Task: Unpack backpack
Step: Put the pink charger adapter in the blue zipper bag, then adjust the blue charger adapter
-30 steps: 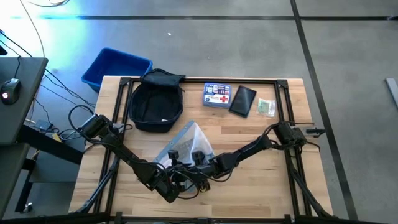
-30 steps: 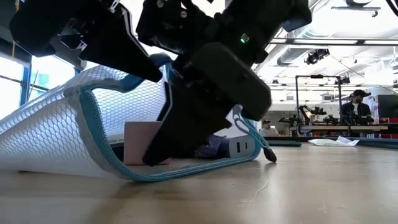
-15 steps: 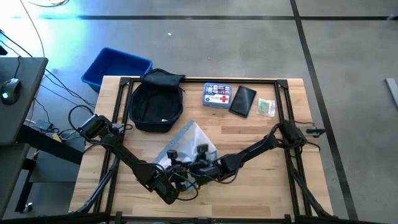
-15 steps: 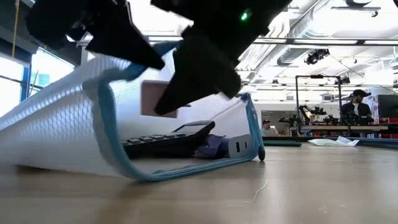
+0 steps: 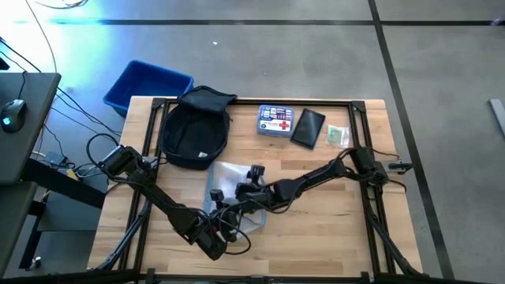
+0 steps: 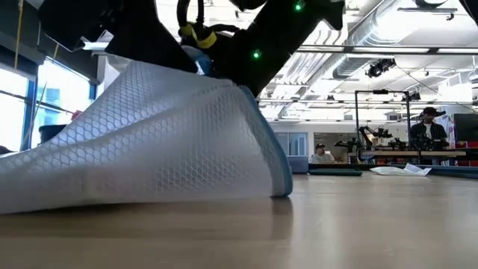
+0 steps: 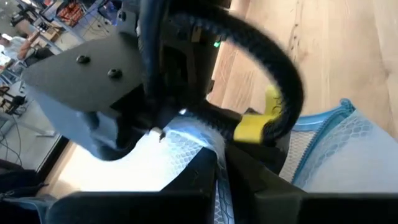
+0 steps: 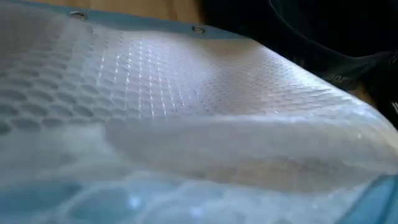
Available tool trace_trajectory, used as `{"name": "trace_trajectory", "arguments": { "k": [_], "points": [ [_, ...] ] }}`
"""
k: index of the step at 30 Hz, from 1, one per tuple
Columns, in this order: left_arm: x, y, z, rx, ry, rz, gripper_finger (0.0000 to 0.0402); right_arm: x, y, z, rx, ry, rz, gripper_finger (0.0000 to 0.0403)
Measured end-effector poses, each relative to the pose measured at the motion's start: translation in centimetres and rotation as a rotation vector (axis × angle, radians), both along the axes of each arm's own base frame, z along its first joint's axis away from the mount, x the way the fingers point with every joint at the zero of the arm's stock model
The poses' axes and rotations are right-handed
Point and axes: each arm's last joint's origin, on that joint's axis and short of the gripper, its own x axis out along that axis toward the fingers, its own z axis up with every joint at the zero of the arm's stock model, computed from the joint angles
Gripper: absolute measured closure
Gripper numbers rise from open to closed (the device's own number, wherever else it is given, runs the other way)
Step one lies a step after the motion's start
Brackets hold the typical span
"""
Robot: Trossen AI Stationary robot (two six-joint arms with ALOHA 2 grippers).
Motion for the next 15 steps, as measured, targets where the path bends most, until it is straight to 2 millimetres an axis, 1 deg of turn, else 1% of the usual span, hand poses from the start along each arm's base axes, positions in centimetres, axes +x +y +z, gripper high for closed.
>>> {"name": "trace_trajectory", "arguments": {
  "k": [3, 7, 10, 12, 15],
  "points": [
    [-0.1, 0.0, 0.0, -0.004, 0.002, 0.008, 0.0402, -0.4, 1.2, 0.4, -0.035, 0.02, 0.058, 0.011],
    [-0.1, 0.1, -0.1, -0.004, 0.006, 0.008, 0.0402, -1.6, 3.5, 1.4, -0.072, 0.05, 0.156, 0.0109],
    [-0.2, 0.1, -0.1, -0.004, 0.019, 0.0, 0.0402, -2.7, 5.1, 1.6, -0.027, 0.119, 0.239, 0.0108],
    [-0.1, 0.0, -0.1, 0.002, 0.038, -0.016, 0.0402, -3.4, 5.6, 1.2, 0.038, 0.177, 0.253, 0.0108],
    [-0.1, 0.0, -0.1, 0.002, 0.041, -0.019, 0.0402, -3.9, 5.4, 0.4, 0.061, 0.222, 0.182, 0.0108]
  ]
}}
